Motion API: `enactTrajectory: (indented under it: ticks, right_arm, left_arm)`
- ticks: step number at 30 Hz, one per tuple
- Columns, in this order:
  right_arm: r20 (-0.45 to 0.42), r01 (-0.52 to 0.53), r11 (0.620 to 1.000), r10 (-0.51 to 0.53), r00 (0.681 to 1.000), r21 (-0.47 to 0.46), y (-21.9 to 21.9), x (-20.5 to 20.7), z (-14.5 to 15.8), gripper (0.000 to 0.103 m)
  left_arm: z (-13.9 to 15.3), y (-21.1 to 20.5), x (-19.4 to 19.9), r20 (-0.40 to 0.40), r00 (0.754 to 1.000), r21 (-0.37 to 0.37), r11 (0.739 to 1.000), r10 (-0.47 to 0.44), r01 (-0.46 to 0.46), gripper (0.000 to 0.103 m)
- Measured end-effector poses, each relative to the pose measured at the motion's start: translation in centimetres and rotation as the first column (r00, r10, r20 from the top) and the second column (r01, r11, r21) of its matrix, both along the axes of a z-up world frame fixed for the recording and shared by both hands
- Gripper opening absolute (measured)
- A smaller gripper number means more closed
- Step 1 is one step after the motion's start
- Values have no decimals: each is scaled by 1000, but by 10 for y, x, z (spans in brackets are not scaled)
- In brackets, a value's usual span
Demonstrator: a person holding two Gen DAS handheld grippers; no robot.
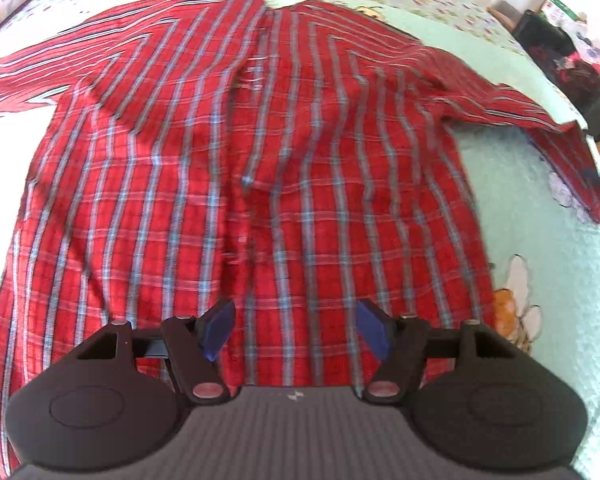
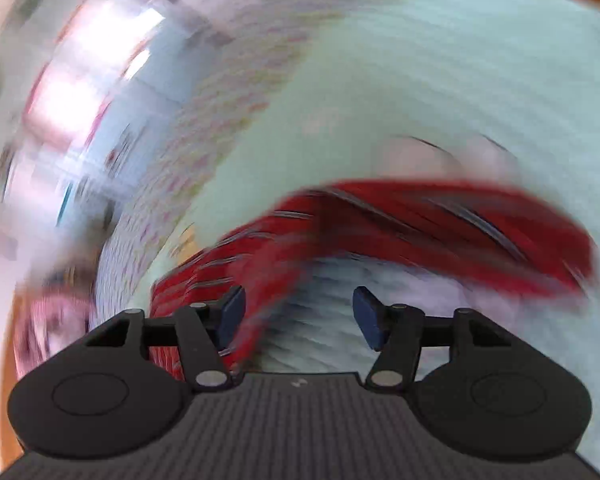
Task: Fold clothes
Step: 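Grasp the sleeve with the right gripper and spread it across the bed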
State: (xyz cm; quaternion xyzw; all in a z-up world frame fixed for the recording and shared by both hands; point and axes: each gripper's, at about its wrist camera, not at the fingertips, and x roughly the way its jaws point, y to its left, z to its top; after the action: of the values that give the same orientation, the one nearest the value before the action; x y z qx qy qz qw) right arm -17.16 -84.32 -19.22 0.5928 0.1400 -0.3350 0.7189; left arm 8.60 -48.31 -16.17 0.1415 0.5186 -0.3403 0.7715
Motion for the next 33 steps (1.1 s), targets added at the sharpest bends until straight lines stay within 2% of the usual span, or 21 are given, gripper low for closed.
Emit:
enactTrajectory:
  ticks: [2,6,8,11,13,14,15,17,19,20,21,22,23,24,25,26,27,28,30,31,33]
  right_arm:
    - [120,144,983,-157,980,114,-3,-18,-27,64]
    - [297,322,893,-415,860,315,-5,-32,-68,64]
    - [334,386,839,-516,789,384,-3,-29,-79,69]
    - [349,474,714,-680,645,515,1,-29,-92,75]
    - [346,510,692,-709,614,511,-3,-26,-92,75]
    - [332,518,696,-705,627,497,-6,-23,-91,58]
    - [317,518,710,-689,652,477,-12,-21,-87,12]
    - [311,518,785,-614,726,340,-26,-23,-54,6]
    - [300,470,882,-444,844,-16,-40,-20,17,5]
    - [262,405,887,-347,901,-220,-45,-16,56,5]
    - [209,340,874,-281,937,-346,-48,-12,82,5]
    - [149,269,851,-225,963,-451,-50,-8,105,5]
    - [103,218,847,-192,976,-485,-53,-10,110,6]
    - [59,172,848,-164,985,-502,-56,-12,111,11]
    - [-2,154,879,-174,985,-452,-64,-21,94,21]
    - [-68,147,912,-187,980,-383,-72,-31,74,44]
    - [-135,144,939,-193,972,-312,-81,-41,53,51]
    - [-178,207,952,-249,952,-226,-83,-53,34,50]
    - [-51,367,924,-373,926,-109,-63,-86,6,50]
    - [20,387,919,-387,922,-72,-49,-92,-5,50]
    - [34,338,941,-337,941,-29,-22,-77,-19,50]
  left_arm:
    - [5,-2,-7,10,1000,2,1000,-23,23,69]
    - [10,-4,-12,12,999,20,999,-37,36,69]
    - [11,-5,-15,14,999,26,999,-42,41,69]
    - [14,-9,-17,14,999,28,998,-50,50,69]
    - [16,-13,-18,11,998,25,998,-56,56,69]
    - [17,-15,-19,10,998,24,998,-59,59,69]
    - [19,-16,-20,9,998,23,998,-63,63,69]
    - [22,-17,-20,8,998,19,998,-65,65,69]
    - [25,-18,-19,8,998,17,998,-66,66,69]
    - [25,-18,-19,9,998,17,998,-67,66,69]
    - [25,-18,-18,9,998,17,998,-67,67,69]
    - [25,-18,-17,5,998,17,998,-66,65,69]
    - [24,-19,-17,-3,998,16,998,-62,62,69]
    - [22,-20,-16,-10,998,16,998,-58,58,69]
    - [22,-22,-16,-17,998,12,998,-55,56,69]
    - [23,-24,-16,-21,998,5,998,-58,58,69]
    - [25,-25,-18,-20,998,0,998,-65,65,69]
    - [26,-27,-20,-15,997,-2,997,-72,72,69]
    - [27,-27,-21,-6,997,1,997,-79,79,69]
    - [25,-27,-21,-8,997,8,997,-77,77,69]
    - [20,-27,-20,-12,997,25,997,-75,75,69]
